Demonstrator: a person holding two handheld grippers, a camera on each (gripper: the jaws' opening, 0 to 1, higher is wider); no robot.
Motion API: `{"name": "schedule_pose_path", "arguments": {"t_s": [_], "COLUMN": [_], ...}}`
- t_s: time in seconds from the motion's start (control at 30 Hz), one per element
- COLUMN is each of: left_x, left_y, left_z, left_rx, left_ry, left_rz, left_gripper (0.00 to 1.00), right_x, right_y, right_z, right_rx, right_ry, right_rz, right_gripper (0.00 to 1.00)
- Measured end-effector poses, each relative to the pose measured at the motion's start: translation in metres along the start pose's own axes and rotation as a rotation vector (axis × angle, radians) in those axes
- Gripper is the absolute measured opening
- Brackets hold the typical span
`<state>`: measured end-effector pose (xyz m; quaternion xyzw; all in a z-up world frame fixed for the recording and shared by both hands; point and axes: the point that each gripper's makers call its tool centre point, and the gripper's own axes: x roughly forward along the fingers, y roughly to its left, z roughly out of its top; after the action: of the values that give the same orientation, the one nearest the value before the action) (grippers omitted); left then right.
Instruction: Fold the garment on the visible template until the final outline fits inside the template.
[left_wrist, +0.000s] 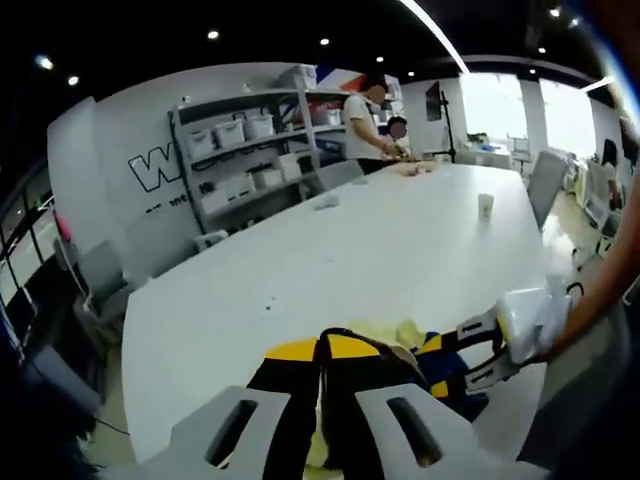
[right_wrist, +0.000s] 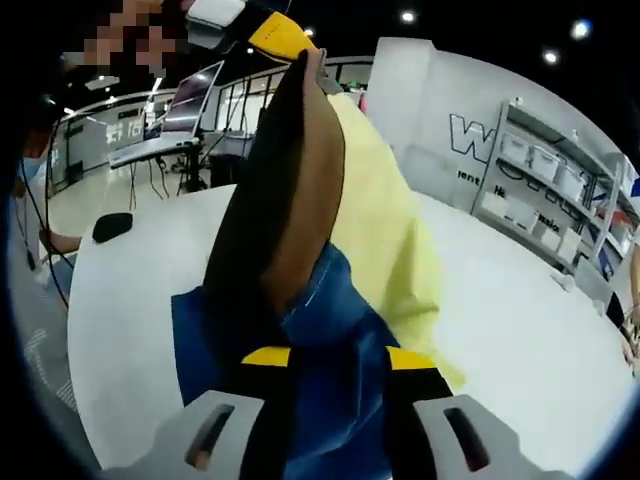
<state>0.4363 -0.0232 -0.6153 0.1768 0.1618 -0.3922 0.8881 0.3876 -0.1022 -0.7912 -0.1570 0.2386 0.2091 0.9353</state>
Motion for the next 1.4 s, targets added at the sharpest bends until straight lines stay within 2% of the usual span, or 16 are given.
{"name": "schedule_pose_path", "arguments": {"t_s": [0.07,0.13,0.2,0.27,0.37,0.47,0.63,0.8,0.97,1.13,1.4], "left_x": [-0.002,-0.002,-0.002,-0.002,-0.003,-0.003,-0.006,-0.011,-0.014,-0.016,-0.019], "left_y": [0.001,0.002,0.004,0.006,0.008,0.010,0.012,0.019,0.022,0.023,0.018], "left_z": [0.003,0.004,0.003,0.002,-0.002,-0.005,-0.009,-0.017,-0.026,-0.032,-0.040], "left_rx": [0.001,0.002,0.006,0.006,0.005,0.000,-0.002,-0.018,-0.020,-0.024,-0.044], "left_ry": [-0.005,-0.007,-0.002,0.003,0.011,0.016,0.024,0.035,0.050,0.052,0.044], "left_rz": [-0.001,-0.003,0.003,0.005,0.013,0.022,0.030,0.045,0.055,0.055,0.052], "left_gripper": [0.02,0.02,0.02,0.02,0.02,0.02,0.02,0.02,0.02,0.02,0.02], "right_x": [0.002,0.001,-0.002,-0.006,-0.009,-0.011,-0.015,-0.025,-0.037,-0.052,-0.069], "right_y": [-0.001,-0.001,0.000,-0.003,-0.009,-0.016,-0.031,-0.047,-0.066,-0.081,-0.085], "right_z": [0.001,0.009,0.019,0.027,0.030,0.030,0.026,0.029,0.040,0.056,0.067], "right_rx": [-0.003,0.002,-0.025,-0.014,-0.008,0.034,0.048,0.069,0.100,0.093,0.068], "right_ry": [0.000,-0.033,-0.079,-0.110,-0.124,-0.124,-0.121,-0.141,-0.181,-0.221,-0.237], "right_rz": [-0.005,-0.001,0.003,-0.001,-0.014,-0.017,-0.048,-0.081,-0.103,-0.126,-0.131], "right_gripper": [0.26,0.22,0.16,0.08,0.00,0.00,0.00,0.00,0.00,0.00,0.00]}}
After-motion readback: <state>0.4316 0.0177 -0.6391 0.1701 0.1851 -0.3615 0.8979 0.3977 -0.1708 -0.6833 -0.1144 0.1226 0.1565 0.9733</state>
